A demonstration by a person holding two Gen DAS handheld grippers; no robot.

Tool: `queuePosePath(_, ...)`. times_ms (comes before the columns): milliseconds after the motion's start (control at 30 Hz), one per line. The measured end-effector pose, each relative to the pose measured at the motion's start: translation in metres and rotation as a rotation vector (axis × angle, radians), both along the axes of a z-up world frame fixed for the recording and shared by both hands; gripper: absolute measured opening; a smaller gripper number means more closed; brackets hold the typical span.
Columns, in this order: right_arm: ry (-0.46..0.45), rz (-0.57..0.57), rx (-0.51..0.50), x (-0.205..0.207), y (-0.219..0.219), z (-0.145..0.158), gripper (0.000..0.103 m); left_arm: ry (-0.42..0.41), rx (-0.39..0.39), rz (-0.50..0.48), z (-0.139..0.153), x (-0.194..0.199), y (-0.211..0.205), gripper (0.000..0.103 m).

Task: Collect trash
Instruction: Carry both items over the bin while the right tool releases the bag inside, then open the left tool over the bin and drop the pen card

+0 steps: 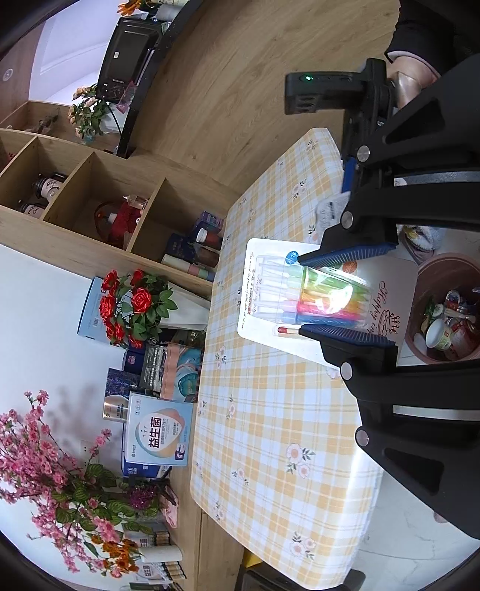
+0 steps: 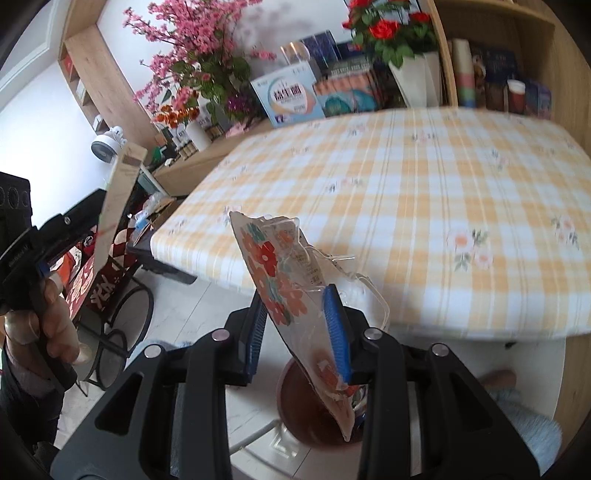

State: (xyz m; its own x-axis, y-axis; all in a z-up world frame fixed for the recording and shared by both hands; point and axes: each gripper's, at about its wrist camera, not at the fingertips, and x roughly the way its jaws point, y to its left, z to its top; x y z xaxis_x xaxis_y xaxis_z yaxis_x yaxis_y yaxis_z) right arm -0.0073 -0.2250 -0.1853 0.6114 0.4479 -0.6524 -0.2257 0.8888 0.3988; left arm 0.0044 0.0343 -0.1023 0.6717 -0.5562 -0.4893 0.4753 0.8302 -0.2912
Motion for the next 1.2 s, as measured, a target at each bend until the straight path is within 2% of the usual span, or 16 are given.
queuePosePath(400, 0.148, 0.048, -0.024, 0.002, 0.021, -0.043, 0.037, 0.019, 0.001, 0.023, -0.022, -0.005, 0.009, 0.031)
queuePosePath(667, 0.246, 0.071, -0.032, 0.008, 0.03, -0.074, 0.047, 0.074, 0.006, 0.021, -0.044, 0.005, 0.01, 0.031)
queuePosePath(867, 0.256, 0.062, -0.017, 0.011, 0.026, -0.079, 0.054, 0.103, 0.011, 0.018, -0.054, 0.008, 0.006, 0.031)
queuePosePath(900, 0.252, 0.056, -0.018, 0.011, 0.025, -0.077, 0.055, 0.106, 0.014, 0.017, -0.055, 0.008, 0.005, 0.031)
queuePosePath(1000, 0.208, 0.05, -0.032, 0.01, 0.021, -0.065, 0.066, 0.111, 0.023, 0.01, -0.056, 0.007, 0.002, 0.031)
queuePosePath(1100, 0.101, 0.05, -0.09, 0.007, 0.018, -0.04, 0.08, 0.114, 0.034, 0.004, -0.056, 0.005, -0.002, 0.031)
queuePosePath(1133, 0.067, 0.039, -0.107, 0.006, 0.016, -0.031, 0.089, 0.116, 0.038, 0.002, -0.056, 0.004, -0.003, 0.031)
queuePosePath(1200, -0.007, -0.004, -0.144, 0.004, 0.007, -0.012, 0.094, 0.119, 0.047, -0.007, -0.055, 0.003, -0.007, 0.031)
